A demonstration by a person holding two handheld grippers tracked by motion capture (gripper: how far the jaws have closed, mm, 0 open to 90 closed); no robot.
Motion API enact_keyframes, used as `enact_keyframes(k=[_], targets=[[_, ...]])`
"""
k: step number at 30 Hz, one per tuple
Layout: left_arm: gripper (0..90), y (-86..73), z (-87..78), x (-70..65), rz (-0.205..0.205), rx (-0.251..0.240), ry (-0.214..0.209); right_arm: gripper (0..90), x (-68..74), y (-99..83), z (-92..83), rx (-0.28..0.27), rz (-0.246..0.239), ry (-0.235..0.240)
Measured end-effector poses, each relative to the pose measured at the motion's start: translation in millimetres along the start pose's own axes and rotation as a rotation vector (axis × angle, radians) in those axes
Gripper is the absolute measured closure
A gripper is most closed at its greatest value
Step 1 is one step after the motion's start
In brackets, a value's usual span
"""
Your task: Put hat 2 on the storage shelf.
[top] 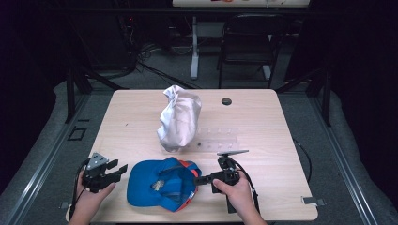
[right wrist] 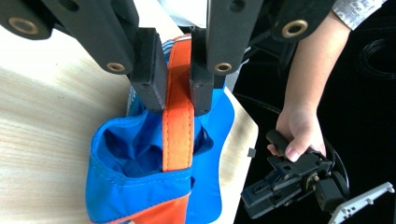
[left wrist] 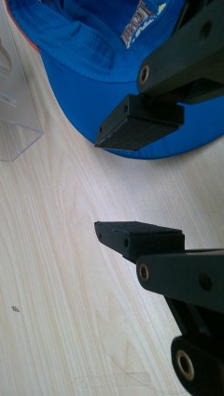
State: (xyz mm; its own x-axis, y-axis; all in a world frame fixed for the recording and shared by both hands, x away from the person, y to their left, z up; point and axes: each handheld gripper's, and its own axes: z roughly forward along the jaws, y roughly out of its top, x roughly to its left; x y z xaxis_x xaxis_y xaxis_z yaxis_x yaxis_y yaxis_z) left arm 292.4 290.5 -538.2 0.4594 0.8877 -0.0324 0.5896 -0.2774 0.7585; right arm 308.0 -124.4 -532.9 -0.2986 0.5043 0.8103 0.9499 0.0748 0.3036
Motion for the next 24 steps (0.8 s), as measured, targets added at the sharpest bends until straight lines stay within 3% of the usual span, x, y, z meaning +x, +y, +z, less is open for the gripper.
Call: enact_keyframes(k=[5,8,9,10,12,16,19,24], targets=[[53.0,0.6,-0.4,-2.1,0.011,-0.007,0.011,78.3,14.0,8.2,-12.5,-0.014,-0.001,-0.015],[53.0,0.5,-0.1,-1.9,0.006,-0.011,0.008,78.3,23.0,13.0,-21.7,0.015,-0.022,-0.045],[53.0,0.7,-0.2,-1.5,0.001,-0.013,0.003,78.3,35.0,18.4,-33.3,0.040,-0.049,-0.090],[53.0,1.2,-0.5,-0.6,-0.001,-0.015,-0.001,78.4,38.5,19.5,-35.8,0.034,-0.046,-0.073],[53.0,1.3,0.5,-0.9,-0.004,-0.016,-0.002,78.4,47.8,23.7,-45.3,0.043,-0.053,-0.089],[53.0,1.3,1.0,-1.0,-0.002,-0.015,-0.003,78.4,64.6,30.1,-58.4,0.081,-0.024,-0.132],[53.0,1.5,0.4,-0.9,-0.005,-0.018,-0.002,78.4,76.0,34.8,-67.7,0.120,-0.033,-0.168],[53.0,1.9,0.1,-0.3,-0.001,-0.020,-0.003,78.4,92.6,41.8,-84.6,0.115,0.007,-0.171]])
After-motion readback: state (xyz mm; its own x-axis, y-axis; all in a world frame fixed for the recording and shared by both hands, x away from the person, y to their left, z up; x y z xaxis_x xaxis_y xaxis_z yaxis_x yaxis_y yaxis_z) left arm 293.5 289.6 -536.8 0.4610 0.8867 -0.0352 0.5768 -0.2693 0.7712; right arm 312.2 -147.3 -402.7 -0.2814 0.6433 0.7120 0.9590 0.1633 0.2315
